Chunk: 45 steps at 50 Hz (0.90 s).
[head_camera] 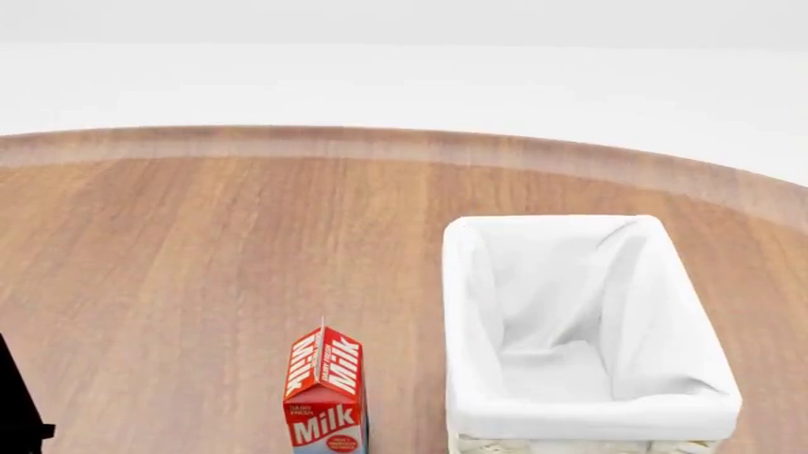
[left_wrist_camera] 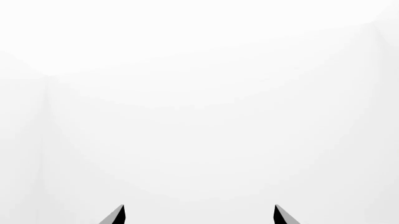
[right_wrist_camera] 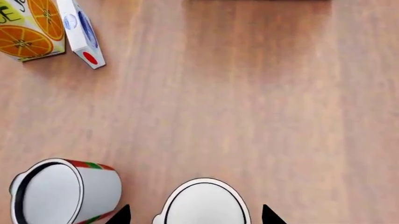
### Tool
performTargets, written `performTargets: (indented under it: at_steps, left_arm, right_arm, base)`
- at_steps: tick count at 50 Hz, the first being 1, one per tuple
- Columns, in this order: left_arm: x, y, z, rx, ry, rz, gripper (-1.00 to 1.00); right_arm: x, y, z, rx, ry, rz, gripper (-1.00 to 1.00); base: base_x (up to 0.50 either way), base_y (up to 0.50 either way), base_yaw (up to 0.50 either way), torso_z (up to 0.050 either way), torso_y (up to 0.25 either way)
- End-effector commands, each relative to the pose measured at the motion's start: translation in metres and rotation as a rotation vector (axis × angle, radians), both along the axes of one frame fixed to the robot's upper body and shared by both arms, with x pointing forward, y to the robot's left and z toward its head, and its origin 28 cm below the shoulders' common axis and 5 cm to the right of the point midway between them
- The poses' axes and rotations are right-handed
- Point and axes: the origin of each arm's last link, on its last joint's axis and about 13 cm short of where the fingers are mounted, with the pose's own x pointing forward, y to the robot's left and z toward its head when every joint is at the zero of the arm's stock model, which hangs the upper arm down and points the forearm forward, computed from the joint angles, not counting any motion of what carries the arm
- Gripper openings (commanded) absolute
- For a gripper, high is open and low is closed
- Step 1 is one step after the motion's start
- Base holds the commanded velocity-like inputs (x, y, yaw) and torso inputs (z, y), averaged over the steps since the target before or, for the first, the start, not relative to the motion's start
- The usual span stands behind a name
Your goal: Pick up the alphabet soup and the tomato sauce, and put them in the basket.
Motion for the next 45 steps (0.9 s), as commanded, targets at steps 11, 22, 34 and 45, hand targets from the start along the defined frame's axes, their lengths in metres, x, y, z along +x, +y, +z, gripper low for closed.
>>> performTargets:
  at_steps: [11,22,34,45]
  left_arm:
    - [0.000,0.000,-0.001,0.000,0.002,0.000,1.00]
    - [0.000,0.000,0.000,-0.001,0.003,0.002,1.00]
    - [0.000,0.000,-0.001,0.001,0.004,0.002,1.00]
    - [0.001,0.000,-0.002,0.000,0.004,0.002,1.00]
  right_arm:
    - [0.008,-0.001,-0.009,0.000,-0.003,-0.004,1.00]
    - [0.010,-0.002,-0.018,-0.007,0.013,-0.006,1.00]
    - [0.007,-0.001,-0.027,0.004,0.042,-0.006,1.00]
    - [0.003,0.000,-0.031,0.010,0.064,-0.003,1.00]
  base:
    - [0.00,0.00,0.00,0.000,0.000]
    - [0.00,0.00,0.00,0.000,0.000]
    - [0.00,0.00,0.00,0.000,0.000]
    - [0.00,0.00,0.00,0.000,0.000]
